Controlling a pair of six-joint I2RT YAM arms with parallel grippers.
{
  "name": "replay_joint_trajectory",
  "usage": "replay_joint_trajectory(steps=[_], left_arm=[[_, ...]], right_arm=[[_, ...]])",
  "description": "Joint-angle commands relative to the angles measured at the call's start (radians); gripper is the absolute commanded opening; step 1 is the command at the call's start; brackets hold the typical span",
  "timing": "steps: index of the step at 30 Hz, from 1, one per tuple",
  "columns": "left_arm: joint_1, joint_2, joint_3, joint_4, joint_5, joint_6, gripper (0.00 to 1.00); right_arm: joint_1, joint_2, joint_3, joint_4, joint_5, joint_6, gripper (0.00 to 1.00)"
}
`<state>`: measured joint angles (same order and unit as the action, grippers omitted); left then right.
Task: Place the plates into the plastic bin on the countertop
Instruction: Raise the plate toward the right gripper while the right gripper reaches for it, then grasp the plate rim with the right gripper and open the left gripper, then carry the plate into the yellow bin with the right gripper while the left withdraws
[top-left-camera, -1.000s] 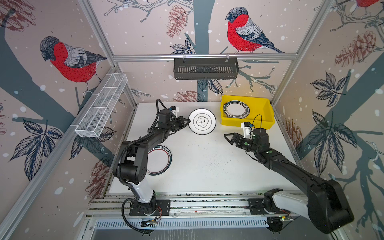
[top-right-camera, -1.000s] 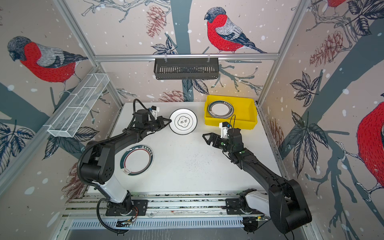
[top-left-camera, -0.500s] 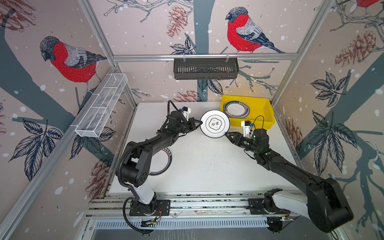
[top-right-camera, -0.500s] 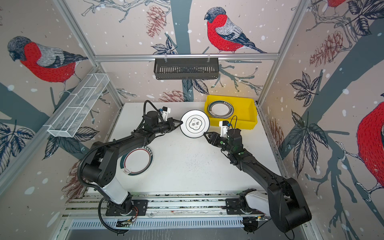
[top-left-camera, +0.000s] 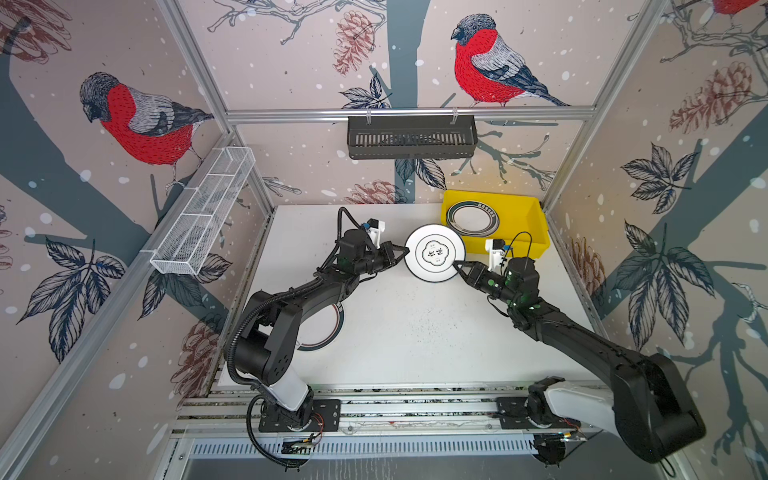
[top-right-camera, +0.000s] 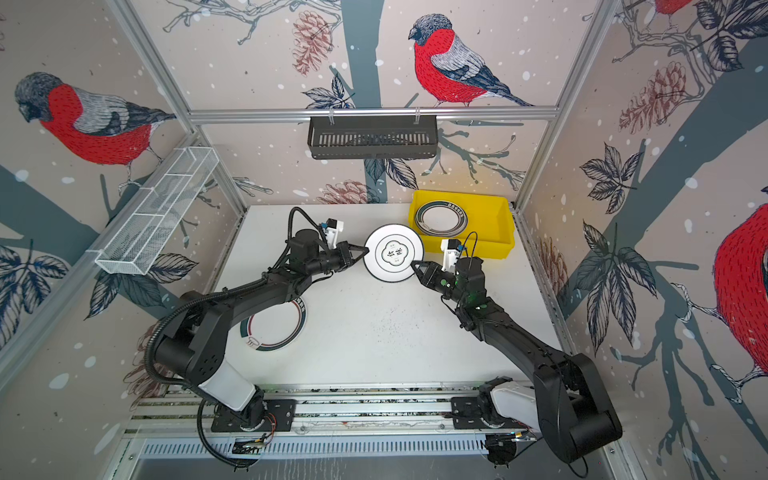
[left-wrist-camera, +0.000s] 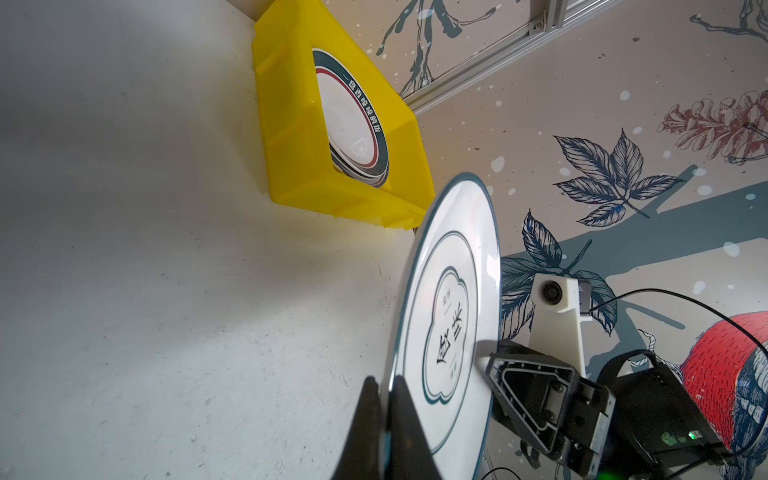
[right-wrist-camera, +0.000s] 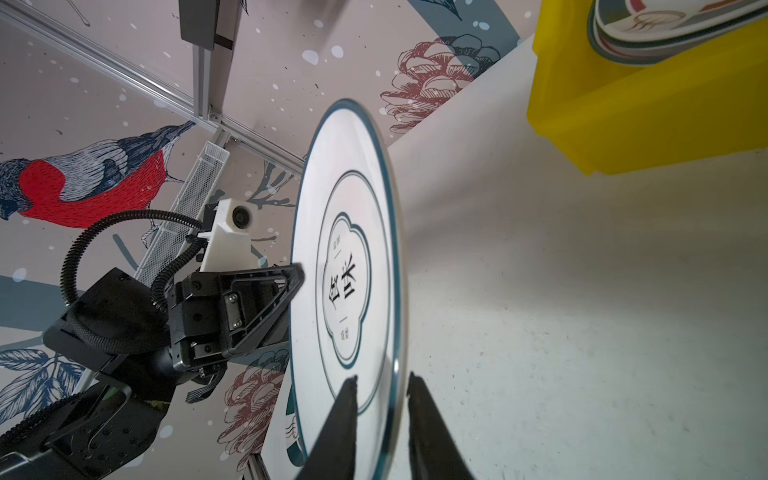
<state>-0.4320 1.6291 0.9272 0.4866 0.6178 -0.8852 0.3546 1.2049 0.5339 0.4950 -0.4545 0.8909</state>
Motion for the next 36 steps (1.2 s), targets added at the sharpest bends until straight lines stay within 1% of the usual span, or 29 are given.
replay_joint_trajectory(steps=[1, 6, 9, 10, 13, 16, 17, 19, 20, 23, 29, 32, 33, 36], left_arm=[[-0.002, -0.009, -0.006, 0.063, 0.000, 0.007, 0.00], [-0.005, -0.009, -0.021, 0.076, 0.000, 0.010, 0.00], [-0.005, -0.010, -0.014, 0.062, -0.004, 0.024, 0.00], [-0.006, -0.012, -0.013, 0.058, -0.003, 0.031, 0.12], [-0.005, -0.029, -0.018, 0.062, -0.006, 0.047, 0.36], [-0.005, -0.051, -0.019, 0.050, -0.020, 0.068, 0.78], [-0.004, -0.058, -0.019, 0.041, -0.028, 0.077, 0.96], [-0.004, -0.073, -0.019, 0.026, -0.039, 0.095, 0.97], [-0.002, -0.081, -0.019, 0.019, -0.045, 0.103, 0.97], [0.002, -0.101, -0.024, -0.005, -0.060, 0.119, 0.97], [0.028, -0.149, -0.056, -0.041, -0.074, 0.133, 0.97], [0.049, -0.183, -0.079, -0.063, -0.087, 0.149, 0.97], [0.058, -0.193, -0.085, -0.079, -0.094, 0.155, 0.97], [0.086, -0.221, -0.090, -0.135, -0.102, 0.179, 0.97]], right_arm=[[0.002, 0.016, 0.016, 0.040, -0.009, 0.005, 0.18], [0.001, 0.027, 0.027, 0.030, -0.008, 0.003, 0.05], [0.001, 0.027, 0.035, 0.014, 0.005, 0.000, 0.03], [0.001, 0.027, 0.037, 0.014, 0.008, 0.000, 0.03], [0.000, 0.030, 0.047, 0.005, 0.011, -0.003, 0.01], [-0.005, 0.040, 0.065, -0.017, 0.012, -0.017, 0.01], [-0.010, 0.044, 0.073, -0.026, 0.012, -0.022, 0.00], [-0.023, 0.044, 0.095, -0.039, 0.003, -0.033, 0.00], [-0.033, 0.073, 0.115, -0.052, -0.004, -0.044, 0.00], [-0.071, 0.097, 0.182, -0.095, -0.007, -0.081, 0.00], [-0.202, 0.176, 0.297, -0.124, -0.008, -0.090, 0.00], [-0.247, 0.240, 0.358, -0.161, 0.049, -0.111, 0.00], [-0.262, 0.268, 0.385, -0.188, 0.101, -0.113, 0.00], [-0.305, 0.360, 0.451, -0.176, 0.120, -0.102, 0.00]])
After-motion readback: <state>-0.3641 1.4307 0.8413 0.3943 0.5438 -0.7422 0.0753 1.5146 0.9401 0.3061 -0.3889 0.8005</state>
